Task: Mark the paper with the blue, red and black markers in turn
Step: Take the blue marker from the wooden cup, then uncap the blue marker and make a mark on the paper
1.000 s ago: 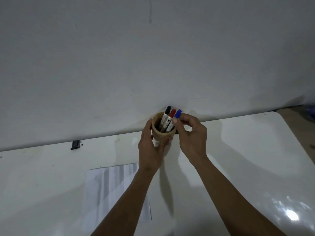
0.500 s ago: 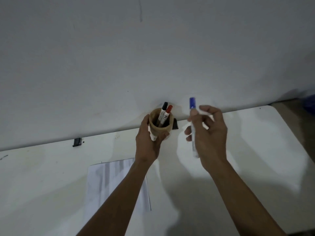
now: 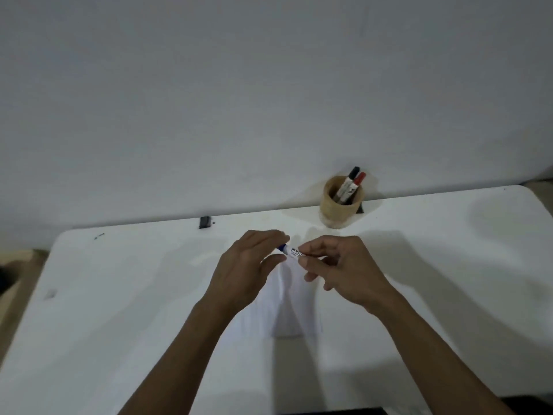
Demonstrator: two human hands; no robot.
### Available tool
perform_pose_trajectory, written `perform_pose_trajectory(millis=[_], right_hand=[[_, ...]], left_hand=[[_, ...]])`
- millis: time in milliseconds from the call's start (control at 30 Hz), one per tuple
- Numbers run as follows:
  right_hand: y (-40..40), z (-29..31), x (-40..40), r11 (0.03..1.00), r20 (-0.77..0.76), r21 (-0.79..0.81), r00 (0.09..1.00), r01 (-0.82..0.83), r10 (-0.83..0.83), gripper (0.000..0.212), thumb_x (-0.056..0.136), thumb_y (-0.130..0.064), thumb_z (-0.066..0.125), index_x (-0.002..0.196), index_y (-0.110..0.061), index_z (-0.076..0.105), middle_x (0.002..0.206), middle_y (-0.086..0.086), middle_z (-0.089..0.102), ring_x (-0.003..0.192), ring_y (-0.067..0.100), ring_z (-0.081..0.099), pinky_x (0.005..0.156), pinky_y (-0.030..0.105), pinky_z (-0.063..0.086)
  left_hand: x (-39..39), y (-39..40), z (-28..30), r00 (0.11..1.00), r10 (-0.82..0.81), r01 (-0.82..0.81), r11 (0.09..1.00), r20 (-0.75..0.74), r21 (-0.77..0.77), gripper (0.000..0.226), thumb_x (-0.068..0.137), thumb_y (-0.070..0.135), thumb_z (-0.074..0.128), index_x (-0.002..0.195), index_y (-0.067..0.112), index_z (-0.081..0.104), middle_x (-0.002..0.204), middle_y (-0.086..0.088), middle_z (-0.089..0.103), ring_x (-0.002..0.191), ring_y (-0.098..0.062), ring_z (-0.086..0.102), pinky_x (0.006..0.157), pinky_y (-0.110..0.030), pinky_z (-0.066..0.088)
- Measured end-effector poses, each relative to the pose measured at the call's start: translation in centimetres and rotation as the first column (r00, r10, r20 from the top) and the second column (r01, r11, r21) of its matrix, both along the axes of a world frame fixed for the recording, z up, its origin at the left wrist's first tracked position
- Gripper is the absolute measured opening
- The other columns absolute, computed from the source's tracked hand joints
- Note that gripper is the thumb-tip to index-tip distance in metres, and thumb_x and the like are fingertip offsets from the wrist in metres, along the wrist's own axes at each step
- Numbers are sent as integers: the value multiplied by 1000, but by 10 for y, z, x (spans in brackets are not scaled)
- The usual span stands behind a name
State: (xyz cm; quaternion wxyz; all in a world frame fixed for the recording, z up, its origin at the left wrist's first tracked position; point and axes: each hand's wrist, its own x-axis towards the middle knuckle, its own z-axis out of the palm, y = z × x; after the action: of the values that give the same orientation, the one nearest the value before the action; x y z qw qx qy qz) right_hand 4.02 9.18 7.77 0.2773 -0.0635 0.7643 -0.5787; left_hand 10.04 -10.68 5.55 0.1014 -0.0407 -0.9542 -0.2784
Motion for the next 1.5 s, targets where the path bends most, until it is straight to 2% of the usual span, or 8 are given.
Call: perform_pose_trajectory(millis=[200, 300, 567, 733, 867, 1000, 1200, 1500], right_hand=[[-39, 8, 20, 938, 221, -311, 972, 153, -85, 23, 79, -5, 81, 100, 0, 71, 94, 17, 79, 79, 29, 79, 65, 27, 60], [-69, 5, 39, 847, 404, -433, 906, 309, -124, 29, 71, -11, 78, 98, -2, 72, 82, 11, 76, 73, 20, 74, 65, 23, 59], [-118, -17, 85, 909, 243, -295, 943, 295, -227, 9, 94, -14, 70, 92, -7, 75, 81, 7, 78, 74, 17, 73, 73, 27, 59], [-115, -26, 86, 871, 232, -288, 911, 399, -341, 8, 95, -9, 67, 93, -4, 73, 79, 9, 75, 73, 20, 71, 71, 26, 59], [-103, -33, 69, 876, 193, -252, 908, 411, -371, 13, 95, -11, 68, 98, 0, 73, 84, 13, 75, 75, 23, 70, 71, 29, 59], [-106, -45, 63, 880, 203, -207, 899, 427, -389, 12, 94, -12, 71, 97, 0, 73, 82, 12, 75, 74, 23, 70, 73, 33, 58], [-111, -62, 63, 895, 225, -173, 901, 411, -371, 7, 92, -11, 73, 91, -5, 74, 78, 9, 75, 72, 23, 70, 72, 35, 58], [-108, -76, 59, 907, 228, -115, 899, 405, -373, 6, 91, -13, 75, 91, -7, 74, 78, 8, 76, 71, 21, 73, 67, 30, 59]], left_hand=[[49, -40, -1, 981, 192, -194, 950, 30, 244, 20, 86, 19, 75, 105, 14, 72, 95, 3, 74, 83, -10, 63, 74, -13, 49], [64, -54, -3, 974, 223, -225, 915, 46, 335, 14, 88, 23, 72, 99, 16, 73, 88, 5, 73, 76, -13, 62, 71, -23, 52], [95, -77, -16, 987, 158, -163, 924, 41, 345, 14, 89, 20, 70, 102, 15, 74, 83, 0, 74, 76, -14, 61, 68, -23, 48], [104, -102, -28, 971, 119, -181, 931, 206, 318, 20, 95, 25, 62, 85, 10, 69, 72, -7, 69, 65, -23, 61, 66, -36, 49], [88, -128, -38, 892, 317, -399, 887, 321, 233, 7, 93, 20, 65, 97, 15, 62, 77, -2, 71, 64, -18, 61, 61, -26, 46], [56, -144, -56, 820, 458, -499, 866, 344, 35, 9, 93, 14, 62, 93, 5, 61, 86, -10, 68, 76, -30, 62, 67, -40, 51], [20, -154, -77, 783, 464, -490, 870, 413, -50, 12, 93, 11, 60, 100, 3, 67, 106, -15, 64, 90, -31, 61, 70, -33, 43], [16, -154, -89, 759, 455, -505, 863, 465, -21, 15, 90, 20, 68, 99, 8, 68, 100, -13, 63, 86, -31, 62, 70, -32, 44]])
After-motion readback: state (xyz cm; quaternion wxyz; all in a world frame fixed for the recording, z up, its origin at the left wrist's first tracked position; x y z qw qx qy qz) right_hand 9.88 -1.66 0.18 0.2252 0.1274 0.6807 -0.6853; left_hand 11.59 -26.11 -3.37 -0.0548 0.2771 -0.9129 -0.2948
